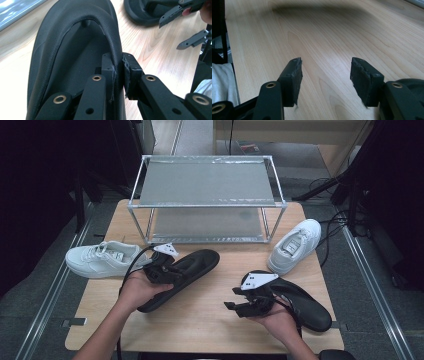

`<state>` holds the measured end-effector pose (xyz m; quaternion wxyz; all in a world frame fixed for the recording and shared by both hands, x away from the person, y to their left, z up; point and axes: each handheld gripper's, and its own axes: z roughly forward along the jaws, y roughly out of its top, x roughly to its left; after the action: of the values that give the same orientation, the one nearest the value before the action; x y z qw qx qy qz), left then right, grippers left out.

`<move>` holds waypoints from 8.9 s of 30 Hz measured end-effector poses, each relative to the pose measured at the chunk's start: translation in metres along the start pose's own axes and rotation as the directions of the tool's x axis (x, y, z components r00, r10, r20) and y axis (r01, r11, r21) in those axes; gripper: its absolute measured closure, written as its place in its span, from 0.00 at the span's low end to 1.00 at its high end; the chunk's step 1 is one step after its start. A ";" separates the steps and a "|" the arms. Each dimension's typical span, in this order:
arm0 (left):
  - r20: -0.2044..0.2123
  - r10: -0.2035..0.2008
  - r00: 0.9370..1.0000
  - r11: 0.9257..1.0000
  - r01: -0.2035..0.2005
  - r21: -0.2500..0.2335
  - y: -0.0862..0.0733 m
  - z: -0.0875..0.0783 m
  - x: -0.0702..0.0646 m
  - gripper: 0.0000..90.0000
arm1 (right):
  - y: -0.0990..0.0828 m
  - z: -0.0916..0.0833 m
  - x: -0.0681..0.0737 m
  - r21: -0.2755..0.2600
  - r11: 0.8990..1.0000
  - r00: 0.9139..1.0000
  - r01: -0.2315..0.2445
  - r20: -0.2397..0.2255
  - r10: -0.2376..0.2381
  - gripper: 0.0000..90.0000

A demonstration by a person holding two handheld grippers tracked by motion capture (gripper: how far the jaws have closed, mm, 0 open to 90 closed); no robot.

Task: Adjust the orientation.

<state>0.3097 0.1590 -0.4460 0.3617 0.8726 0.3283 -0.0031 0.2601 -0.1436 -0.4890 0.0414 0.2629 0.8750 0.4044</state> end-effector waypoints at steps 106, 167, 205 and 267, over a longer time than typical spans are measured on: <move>-0.057 -0.109 0.992 0.994 0.109 -0.001 -0.064 0.032 0.047 1.00 | 0.025 0.051 -0.015 -0.029 0.994 0.993 -0.107 0.039 0.108 0.99; 0.024 -0.135 0.990 0.991 0.135 0.008 -0.078 0.017 0.020 0.91 | 0.051 0.070 -0.037 -0.016 0.994 0.994 -0.106 0.038 0.107 0.95; 0.059 -0.082 0.995 0.993 0.087 -0.075 -0.055 0.004 0.018 0.43 | 0.021 -0.006 -0.025 -0.070 0.994 0.996 -0.085 -0.044 0.082 0.64; 0.079 -0.040 0.996 0.994 0.047 -0.096 -0.020 0.017 0.024 0.42 | -0.072 -0.075 -0.060 0.017 0.966 0.958 -0.259 0.131 0.255 0.87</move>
<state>0.3205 0.1723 -0.4768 0.4163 0.8456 0.3329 -0.0284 0.2592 -0.2630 -0.4996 0.0397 0.4001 0.8358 0.3738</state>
